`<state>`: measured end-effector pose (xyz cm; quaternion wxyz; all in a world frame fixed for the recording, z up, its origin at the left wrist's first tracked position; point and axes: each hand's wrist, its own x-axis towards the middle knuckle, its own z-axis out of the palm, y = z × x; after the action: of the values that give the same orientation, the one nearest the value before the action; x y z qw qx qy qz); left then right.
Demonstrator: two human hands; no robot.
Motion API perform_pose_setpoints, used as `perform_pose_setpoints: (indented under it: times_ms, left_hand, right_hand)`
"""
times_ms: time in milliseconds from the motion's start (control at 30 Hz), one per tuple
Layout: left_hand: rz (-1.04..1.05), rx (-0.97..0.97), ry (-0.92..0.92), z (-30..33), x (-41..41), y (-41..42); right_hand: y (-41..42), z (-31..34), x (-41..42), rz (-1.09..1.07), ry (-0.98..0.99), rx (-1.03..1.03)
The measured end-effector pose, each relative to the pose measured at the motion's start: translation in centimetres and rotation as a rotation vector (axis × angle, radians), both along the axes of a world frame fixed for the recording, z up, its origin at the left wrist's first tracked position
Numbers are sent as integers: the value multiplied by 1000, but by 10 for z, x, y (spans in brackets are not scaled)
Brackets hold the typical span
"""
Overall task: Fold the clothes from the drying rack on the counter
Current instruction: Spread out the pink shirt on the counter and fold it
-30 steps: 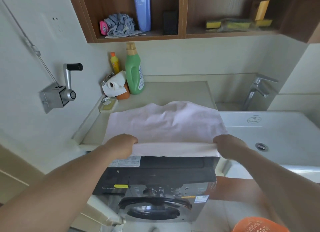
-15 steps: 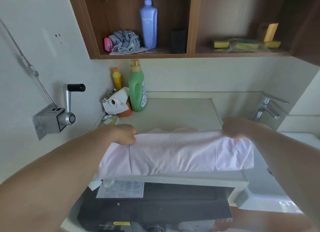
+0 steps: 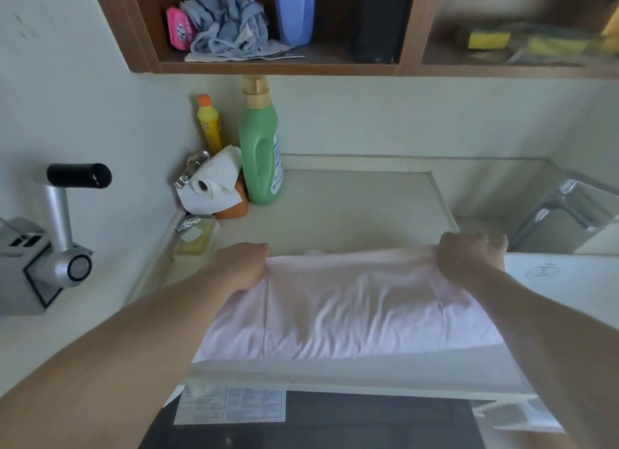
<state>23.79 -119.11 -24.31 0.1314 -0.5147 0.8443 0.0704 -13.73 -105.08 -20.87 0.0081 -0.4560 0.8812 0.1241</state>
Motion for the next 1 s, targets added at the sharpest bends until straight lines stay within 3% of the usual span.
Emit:
perform_pose_setpoints:
  times_ms: [167, 333, 433, 533, 633, 767, 1000]
  left_hand:
    - [5, -84, 24, -16, -2, -2]
    - [88, -145, 31, -1, -21, 10]
    - [80, -265, 221, 5, -58, 47]
    - [10, -180, 448, -1, -98, 99]
    - [-48, -98, 336, -28, -107, 121]
    - [34, -26, 190, -60, -85, 114]
    - [44, -49, 154, -65, -85, 113]
  right_hand:
    - [-4, -23, 3, -37, 2, 4]
    - [-14, -23, 39, 71, -150, -178]
    - [-14, -20, 95, 216, -322, -218]
    - [-4, -35, 140, 311, -394, -147]
    - [10, -62, 144, 350, -354, -102]
    - [31, -88, 109, 333, -289, -112]
    - [47, -93, 58, 138, -332, -173]
